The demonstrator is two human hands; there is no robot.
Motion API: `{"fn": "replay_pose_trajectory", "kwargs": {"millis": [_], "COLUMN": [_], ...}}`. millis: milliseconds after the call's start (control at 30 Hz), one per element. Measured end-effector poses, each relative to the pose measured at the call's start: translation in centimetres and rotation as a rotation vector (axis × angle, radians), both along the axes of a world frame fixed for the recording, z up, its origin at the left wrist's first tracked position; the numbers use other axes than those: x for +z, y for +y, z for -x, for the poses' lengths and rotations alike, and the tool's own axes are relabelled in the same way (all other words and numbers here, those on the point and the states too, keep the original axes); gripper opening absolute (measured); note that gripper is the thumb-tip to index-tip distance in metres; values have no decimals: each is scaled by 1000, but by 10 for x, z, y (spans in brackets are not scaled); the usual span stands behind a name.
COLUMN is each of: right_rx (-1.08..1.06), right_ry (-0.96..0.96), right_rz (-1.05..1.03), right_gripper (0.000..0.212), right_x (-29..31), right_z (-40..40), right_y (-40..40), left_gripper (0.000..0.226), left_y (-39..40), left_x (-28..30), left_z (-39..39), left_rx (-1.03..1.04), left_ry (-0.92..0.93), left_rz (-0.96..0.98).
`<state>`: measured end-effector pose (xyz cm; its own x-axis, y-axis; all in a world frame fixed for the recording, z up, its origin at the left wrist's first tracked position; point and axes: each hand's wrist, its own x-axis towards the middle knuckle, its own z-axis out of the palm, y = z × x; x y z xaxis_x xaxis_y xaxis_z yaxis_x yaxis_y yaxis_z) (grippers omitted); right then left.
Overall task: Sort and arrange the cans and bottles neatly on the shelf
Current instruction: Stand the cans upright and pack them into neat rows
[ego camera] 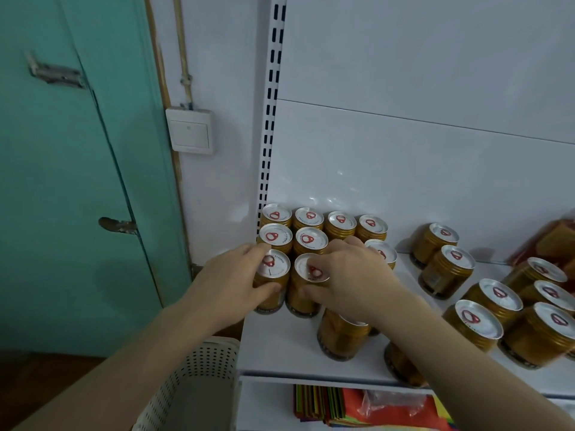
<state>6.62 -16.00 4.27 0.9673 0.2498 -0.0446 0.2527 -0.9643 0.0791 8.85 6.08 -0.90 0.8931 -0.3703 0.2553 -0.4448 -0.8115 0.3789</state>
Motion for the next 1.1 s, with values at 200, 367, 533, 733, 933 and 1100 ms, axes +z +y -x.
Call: {"fn": "replay_pose_trajectory", "kwargs": {"millis": [200, 367, 533, 733, 933, 1100], "right_rx": [-35, -55, -41, -150, -277, -279], "right_ry": [-49, -55, -58, -189, 15, 8], "right_rz": [-16, -36, -140, -194, -57, -25], "right_gripper": [41, 45, 55, 43, 38, 28], "right_x": [-6, -12, -9, 11, 11, 3], "right_z": [1, 1, 6, 27, 53, 48], "right_y": [1, 0, -13, -65, -83, -77], "left_gripper": [69, 71, 78, 57, 61, 55], "left_y": [-3, 0, 0, -41, -97, -106], "left_x": [-5, -8, -9, 13, 4, -8], "left_z": [-1, -6, -4, 31, 57, 67], "left_rx": [13, -15, -20, -195, -216, -136], "left_ry": [-14, -18, -32, -311, -238, -188], "left_rz": [38, 24, -6, 85, -78, -81]}}
